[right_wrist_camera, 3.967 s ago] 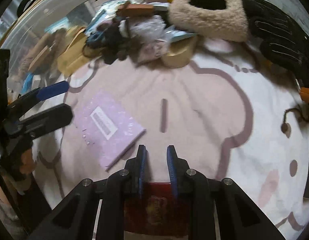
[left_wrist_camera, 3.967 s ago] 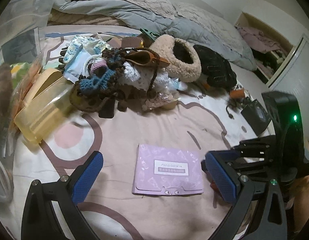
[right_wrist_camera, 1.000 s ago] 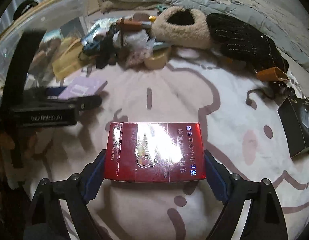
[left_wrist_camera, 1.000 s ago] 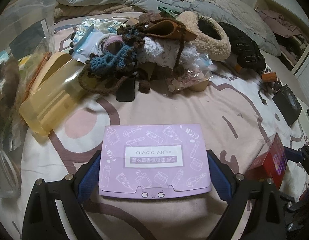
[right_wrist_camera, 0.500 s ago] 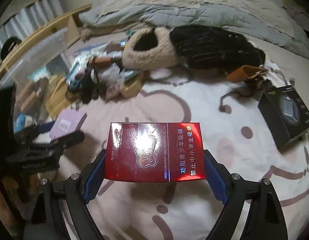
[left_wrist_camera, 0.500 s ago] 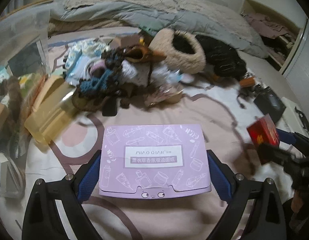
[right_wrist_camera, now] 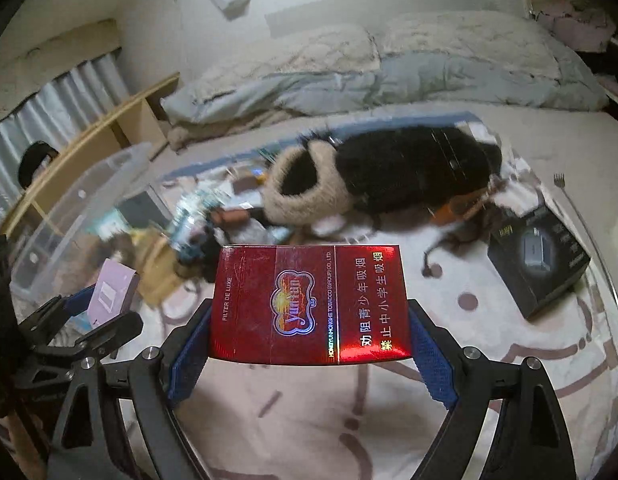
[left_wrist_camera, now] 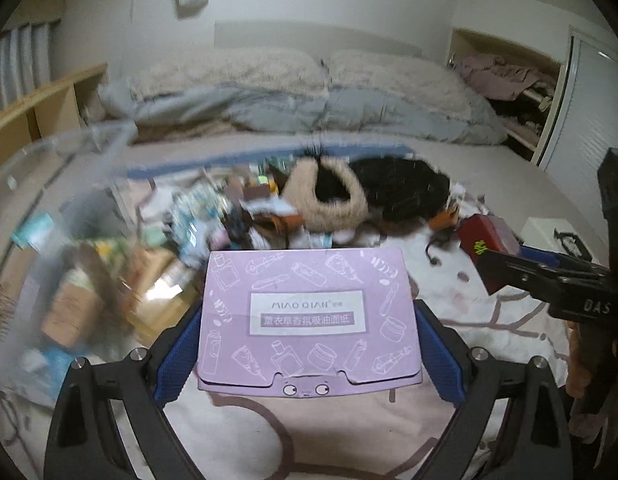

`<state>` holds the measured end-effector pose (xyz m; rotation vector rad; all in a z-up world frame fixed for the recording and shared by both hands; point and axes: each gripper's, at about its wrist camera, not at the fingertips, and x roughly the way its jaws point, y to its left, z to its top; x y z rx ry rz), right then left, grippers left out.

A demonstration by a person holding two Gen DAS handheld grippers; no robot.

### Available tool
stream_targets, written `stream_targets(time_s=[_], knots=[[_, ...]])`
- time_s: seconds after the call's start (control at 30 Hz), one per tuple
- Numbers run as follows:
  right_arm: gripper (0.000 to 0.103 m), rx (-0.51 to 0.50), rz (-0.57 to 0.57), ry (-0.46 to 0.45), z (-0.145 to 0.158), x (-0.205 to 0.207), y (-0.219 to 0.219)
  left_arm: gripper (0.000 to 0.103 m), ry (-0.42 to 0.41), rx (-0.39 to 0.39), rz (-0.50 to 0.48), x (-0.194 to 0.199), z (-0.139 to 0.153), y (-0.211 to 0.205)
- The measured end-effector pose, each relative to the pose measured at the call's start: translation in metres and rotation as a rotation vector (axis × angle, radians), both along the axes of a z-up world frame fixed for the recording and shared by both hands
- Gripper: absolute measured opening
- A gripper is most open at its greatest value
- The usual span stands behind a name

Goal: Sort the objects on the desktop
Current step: 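Carry the lilac packet and red box over the clear bin with both tools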

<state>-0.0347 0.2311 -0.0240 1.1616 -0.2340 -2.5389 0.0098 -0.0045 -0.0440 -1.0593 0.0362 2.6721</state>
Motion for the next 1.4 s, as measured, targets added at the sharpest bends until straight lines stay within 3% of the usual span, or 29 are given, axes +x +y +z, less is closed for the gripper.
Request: stream_targets(time_s=[0.37,0.6,0.8,1.03,1.4], knots=[[0.09,-0.02,0.084,0.136,0.105,0.014,-0.053,0.097,0.139,-0.021,0.108,0.03,0.096,-0.071],[0.09,-0.041,0.162,0.198,0.165,0.017,-0.104,0.097,0.188,-0.064,0.208,0.043,0.134,-0.122],[0.09,-0.072,0.228,0.233,0.196,0.016,-0.149,0.097,0.211,-0.094,0.274,0.047,0.157,-0.162],[0.09,-0.171,0.288,0.193,0.194,0.002,-0.204,0.097,0.164,-0.074,0.32,0.034,0.156,-0.2],[0.09,-0.218,0.319,0.068,0.146,-0.029,-0.254,0.097,-0.044,-0.084,0.329,-0.023,0.081,-0.234]])
